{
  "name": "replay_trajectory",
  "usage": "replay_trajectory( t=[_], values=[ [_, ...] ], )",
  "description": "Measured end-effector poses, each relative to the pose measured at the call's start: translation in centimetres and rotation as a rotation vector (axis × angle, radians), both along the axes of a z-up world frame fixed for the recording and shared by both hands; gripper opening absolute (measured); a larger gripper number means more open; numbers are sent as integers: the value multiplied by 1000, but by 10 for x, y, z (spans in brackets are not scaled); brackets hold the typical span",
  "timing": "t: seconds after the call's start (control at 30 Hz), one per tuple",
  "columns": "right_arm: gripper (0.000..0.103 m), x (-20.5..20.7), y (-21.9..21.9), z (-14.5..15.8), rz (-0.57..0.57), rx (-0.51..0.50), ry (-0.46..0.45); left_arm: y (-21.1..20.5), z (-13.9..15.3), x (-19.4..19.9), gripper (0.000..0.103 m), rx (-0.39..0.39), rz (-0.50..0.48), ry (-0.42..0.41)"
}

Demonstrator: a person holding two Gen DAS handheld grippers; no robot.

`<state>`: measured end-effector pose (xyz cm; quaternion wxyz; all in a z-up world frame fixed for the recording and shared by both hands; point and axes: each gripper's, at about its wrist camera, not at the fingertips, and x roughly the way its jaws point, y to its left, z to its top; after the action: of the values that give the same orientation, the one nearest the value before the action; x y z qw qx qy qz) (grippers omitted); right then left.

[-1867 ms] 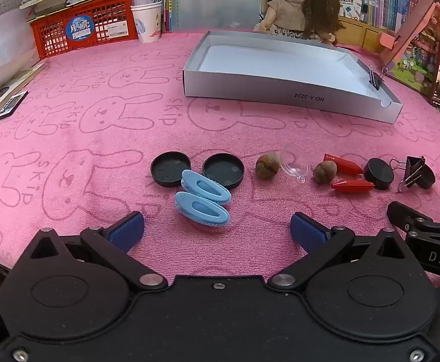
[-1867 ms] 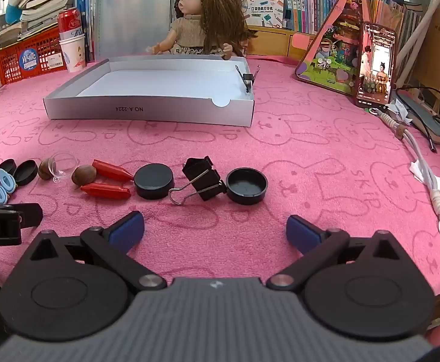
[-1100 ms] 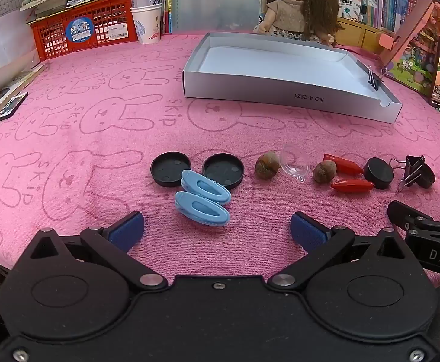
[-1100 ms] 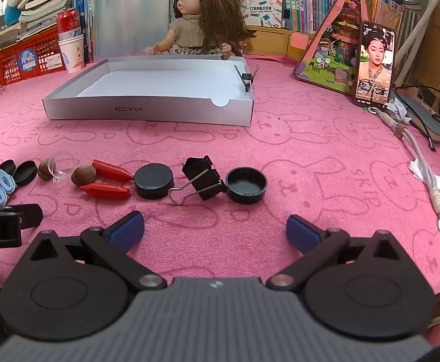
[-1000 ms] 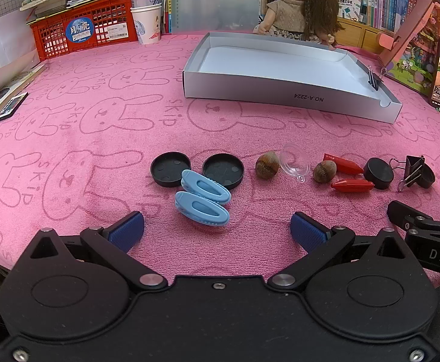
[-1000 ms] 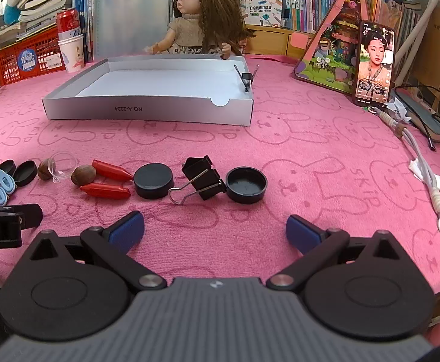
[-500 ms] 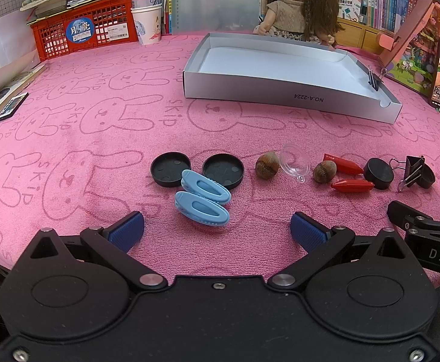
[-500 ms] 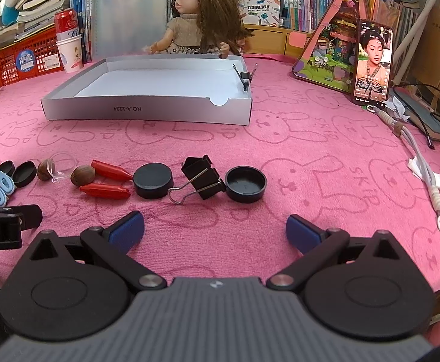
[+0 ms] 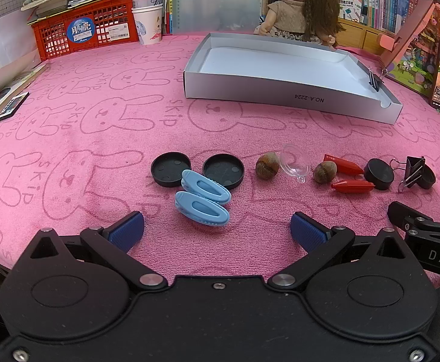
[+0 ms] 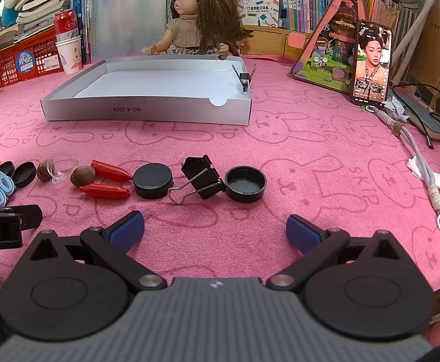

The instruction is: Organize rigid objects

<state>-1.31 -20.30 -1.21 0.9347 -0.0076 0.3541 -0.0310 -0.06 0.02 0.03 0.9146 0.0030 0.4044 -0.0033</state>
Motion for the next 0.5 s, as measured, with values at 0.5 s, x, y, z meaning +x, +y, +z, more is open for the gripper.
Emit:
replay_trajectory(
  t=[0.5],
  values=[
    [103, 0, -1, 0, 2, 2, -2, 3, 3, -4, 103, 2, -1, -12]
  ],
)
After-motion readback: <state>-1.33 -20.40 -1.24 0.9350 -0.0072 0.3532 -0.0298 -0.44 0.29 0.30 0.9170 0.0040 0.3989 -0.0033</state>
